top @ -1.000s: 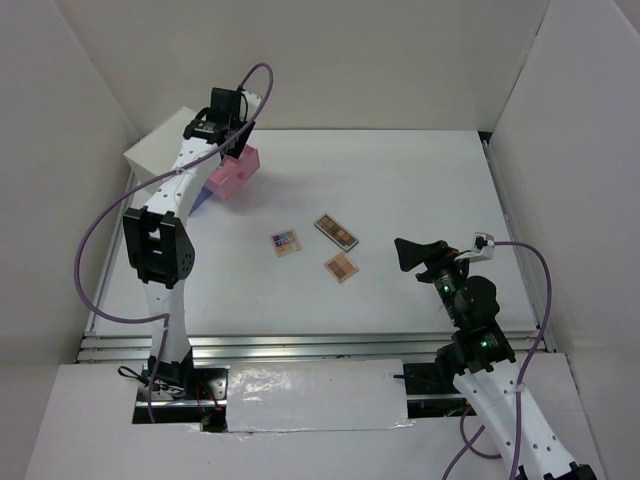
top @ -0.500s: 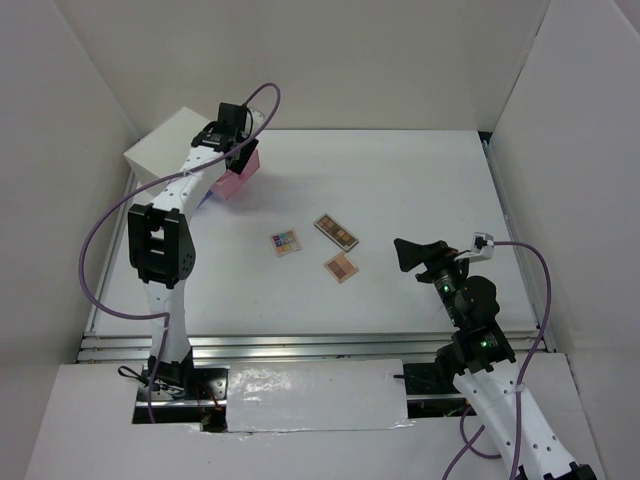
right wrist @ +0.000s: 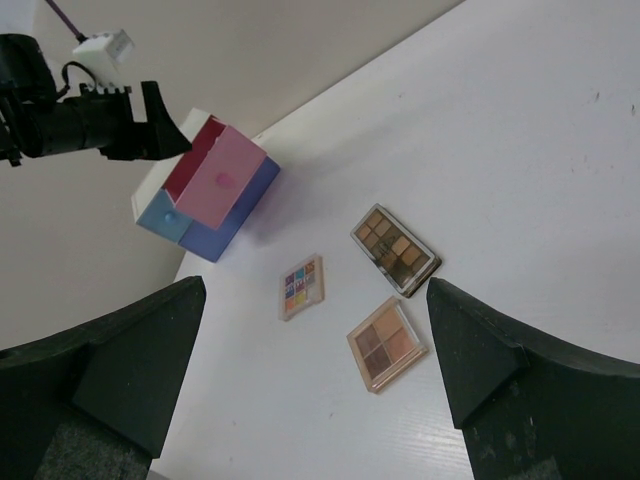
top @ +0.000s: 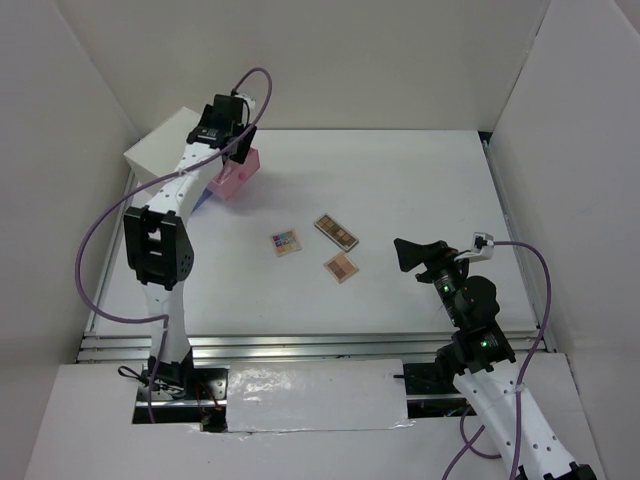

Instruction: Organize the makeup

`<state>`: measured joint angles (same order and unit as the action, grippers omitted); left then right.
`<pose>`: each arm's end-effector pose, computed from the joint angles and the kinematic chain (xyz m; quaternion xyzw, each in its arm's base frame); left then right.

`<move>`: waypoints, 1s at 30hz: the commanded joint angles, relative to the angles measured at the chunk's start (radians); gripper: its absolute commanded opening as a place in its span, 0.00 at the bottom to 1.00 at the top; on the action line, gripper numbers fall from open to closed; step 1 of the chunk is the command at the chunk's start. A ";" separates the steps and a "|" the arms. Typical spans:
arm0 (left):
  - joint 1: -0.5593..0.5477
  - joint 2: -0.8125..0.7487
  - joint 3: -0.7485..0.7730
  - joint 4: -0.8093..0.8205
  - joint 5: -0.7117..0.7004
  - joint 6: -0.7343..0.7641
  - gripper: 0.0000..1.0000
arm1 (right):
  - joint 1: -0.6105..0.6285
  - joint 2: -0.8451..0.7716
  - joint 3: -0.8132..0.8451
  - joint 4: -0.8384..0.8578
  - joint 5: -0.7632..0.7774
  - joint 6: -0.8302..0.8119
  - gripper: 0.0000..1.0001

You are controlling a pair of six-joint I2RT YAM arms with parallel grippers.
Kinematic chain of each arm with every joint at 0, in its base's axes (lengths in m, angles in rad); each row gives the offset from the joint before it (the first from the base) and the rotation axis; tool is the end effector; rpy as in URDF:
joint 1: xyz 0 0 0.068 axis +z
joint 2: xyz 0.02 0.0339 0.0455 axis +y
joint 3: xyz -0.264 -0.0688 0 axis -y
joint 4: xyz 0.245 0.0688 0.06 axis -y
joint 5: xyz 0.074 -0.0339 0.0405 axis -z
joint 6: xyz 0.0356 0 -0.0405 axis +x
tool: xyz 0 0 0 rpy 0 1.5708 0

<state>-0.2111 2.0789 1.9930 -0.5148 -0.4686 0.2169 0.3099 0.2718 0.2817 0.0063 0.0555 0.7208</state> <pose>0.4775 -0.0859 0.3231 0.0770 0.8638 0.2067 0.4529 0.1145 0.0346 0.2486 0.1624 0.6823 0.3342 0.6296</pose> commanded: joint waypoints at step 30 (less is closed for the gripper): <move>-0.096 0.101 -0.020 -0.050 -0.133 -0.073 0.00 | 0.008 0.024 0.010 0.041 -0.023 -0.003 1.00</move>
<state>-0.3351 2.1830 1.9789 -0.6621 -0.4309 0.1707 0.3099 0.2890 0.2817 0.0071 0.0372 0.7204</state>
